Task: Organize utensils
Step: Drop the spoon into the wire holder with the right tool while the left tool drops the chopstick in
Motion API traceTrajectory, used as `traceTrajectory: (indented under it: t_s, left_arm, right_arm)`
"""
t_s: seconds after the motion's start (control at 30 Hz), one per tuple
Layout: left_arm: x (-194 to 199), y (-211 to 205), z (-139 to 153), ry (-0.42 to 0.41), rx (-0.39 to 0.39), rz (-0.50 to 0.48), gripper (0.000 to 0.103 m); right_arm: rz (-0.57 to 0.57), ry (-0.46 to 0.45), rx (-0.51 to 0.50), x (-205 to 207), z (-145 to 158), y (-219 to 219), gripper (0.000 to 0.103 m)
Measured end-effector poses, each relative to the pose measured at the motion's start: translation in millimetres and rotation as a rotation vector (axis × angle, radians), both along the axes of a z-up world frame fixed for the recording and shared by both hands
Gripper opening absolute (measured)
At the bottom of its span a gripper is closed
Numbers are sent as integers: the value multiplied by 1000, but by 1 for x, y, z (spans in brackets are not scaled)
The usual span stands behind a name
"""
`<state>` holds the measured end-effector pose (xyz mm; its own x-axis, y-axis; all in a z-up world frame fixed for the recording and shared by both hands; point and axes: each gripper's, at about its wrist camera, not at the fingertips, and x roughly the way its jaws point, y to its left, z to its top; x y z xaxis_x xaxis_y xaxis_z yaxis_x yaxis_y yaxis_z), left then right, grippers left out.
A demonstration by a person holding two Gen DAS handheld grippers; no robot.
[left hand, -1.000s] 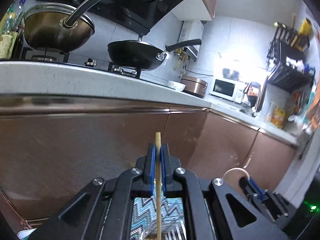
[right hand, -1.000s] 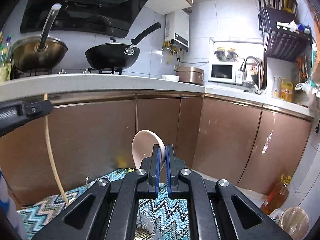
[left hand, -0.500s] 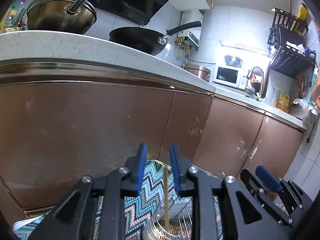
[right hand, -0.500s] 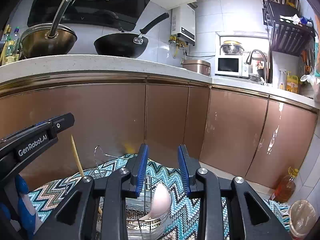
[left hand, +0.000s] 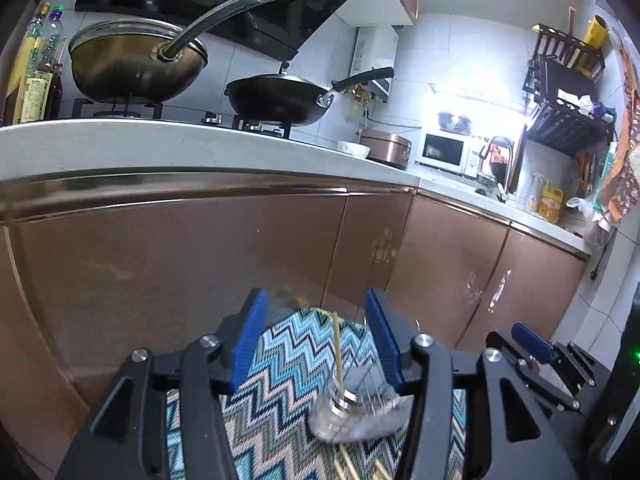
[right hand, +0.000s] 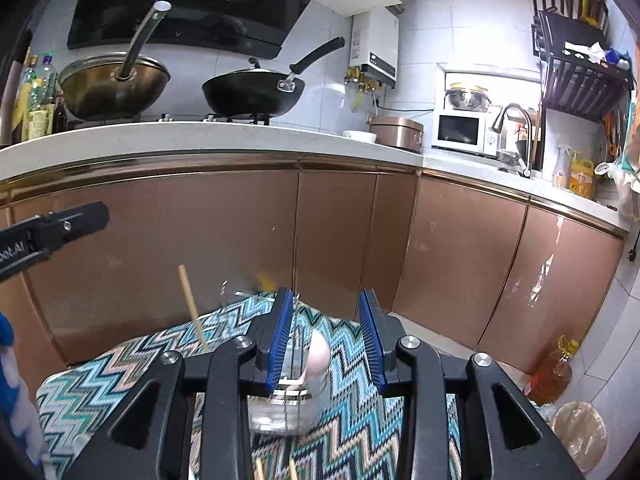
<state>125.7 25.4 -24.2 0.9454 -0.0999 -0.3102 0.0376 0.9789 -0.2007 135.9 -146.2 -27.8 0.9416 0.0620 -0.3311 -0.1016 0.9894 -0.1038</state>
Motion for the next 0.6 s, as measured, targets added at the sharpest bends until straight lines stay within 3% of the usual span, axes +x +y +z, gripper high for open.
traceTrajectory:
  t_s: [0.6]
  left_arm:
    - [-102, 97, 13, 189, -38, -50, 50]
  right_arm:
    - [58, 59, -39, -103, 28, -9, 34]
